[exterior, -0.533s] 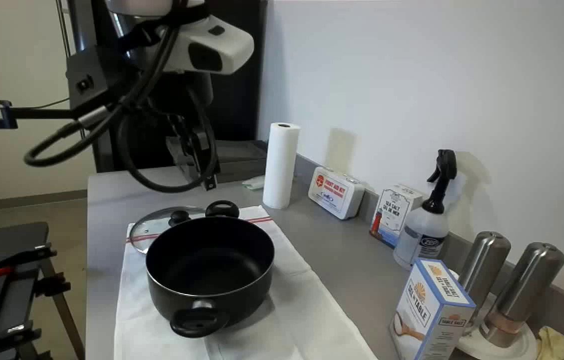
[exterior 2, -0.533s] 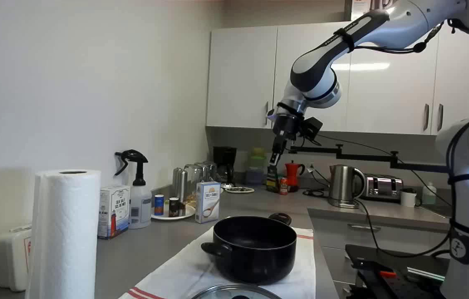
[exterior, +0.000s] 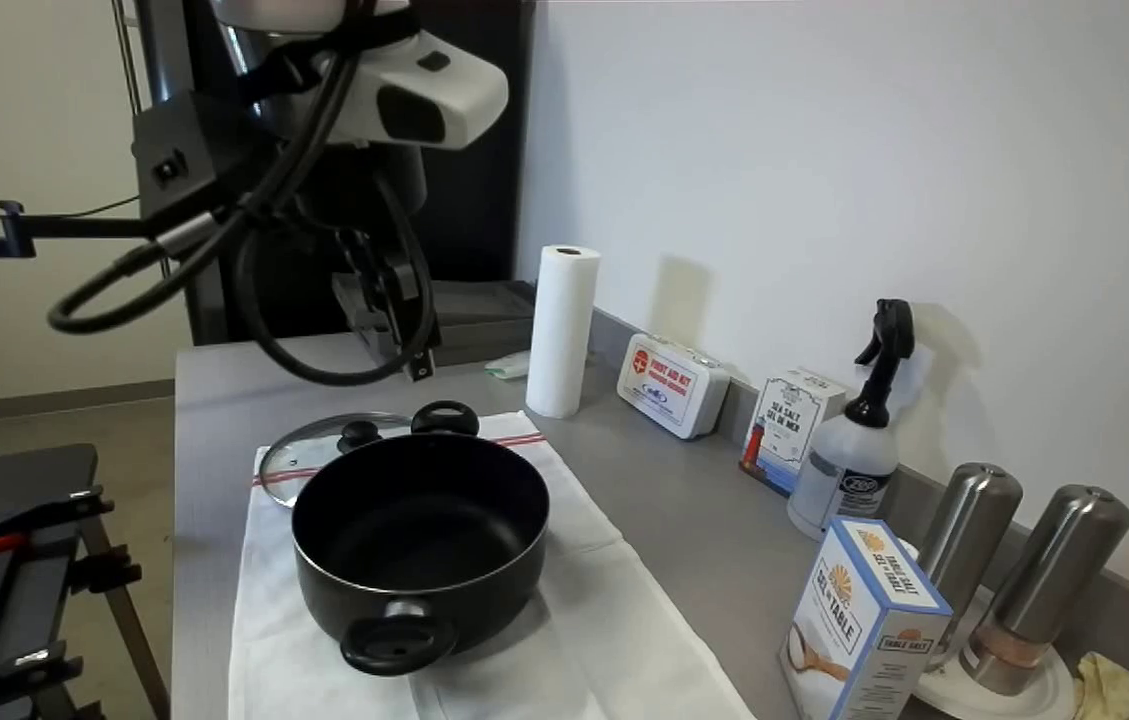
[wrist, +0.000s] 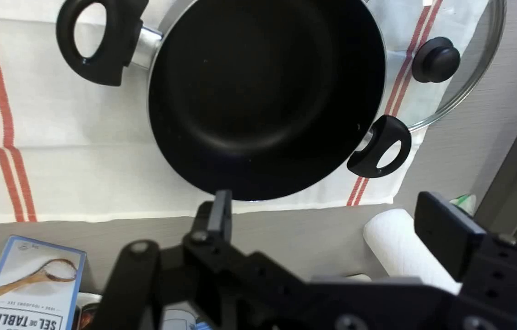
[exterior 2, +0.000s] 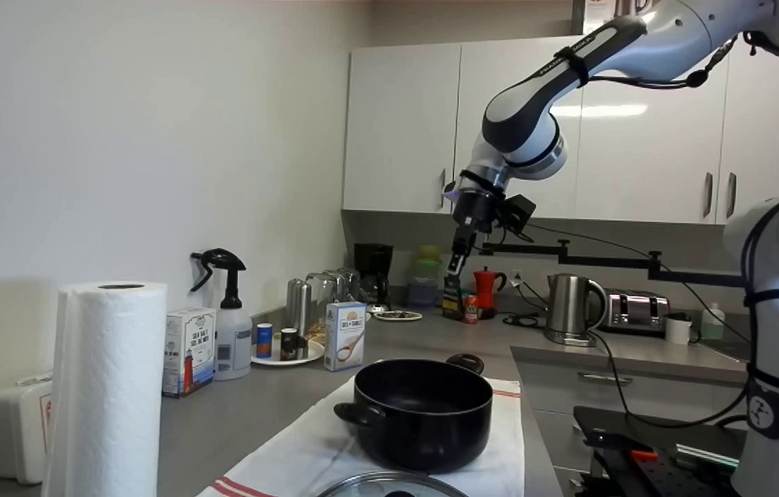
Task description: Put the lid on the black pot
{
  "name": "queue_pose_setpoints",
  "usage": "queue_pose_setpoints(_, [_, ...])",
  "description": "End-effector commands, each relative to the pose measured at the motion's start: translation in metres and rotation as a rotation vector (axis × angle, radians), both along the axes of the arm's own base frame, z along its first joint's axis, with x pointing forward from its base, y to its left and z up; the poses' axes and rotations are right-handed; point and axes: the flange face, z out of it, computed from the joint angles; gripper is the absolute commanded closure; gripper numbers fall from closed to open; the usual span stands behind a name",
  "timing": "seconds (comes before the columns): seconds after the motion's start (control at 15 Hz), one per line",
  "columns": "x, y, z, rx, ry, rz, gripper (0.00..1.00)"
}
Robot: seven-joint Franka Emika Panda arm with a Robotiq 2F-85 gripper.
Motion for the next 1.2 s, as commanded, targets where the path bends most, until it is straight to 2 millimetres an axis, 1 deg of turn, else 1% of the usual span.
queue_pose_setpoints(0.0, [0.000,0.002,-0.001,-0.004,0.003,0.003,0.00])
queue_pose_setpoints(0.13, [0.001,0.014,-0.007,-0.031,0.007,0.011,0.00])
queue_pose_setpoints(0.27, [0.001,0.031,-0.014,-0.049,0.012,0.031,0.00])
queue_pose_setpoints(0.4, [0.001,0.054,-0.022,-0.071,0.012,0.057,0.00])
queue_pose_setpoints(0.8, [-0.001,0.136,-0.056,-0.151,0.018,0.136,0.00])
queue_pose_setpoints(1.13, [0.000,0.204,-0.092,-0.262,0.028,0.206,0.00])
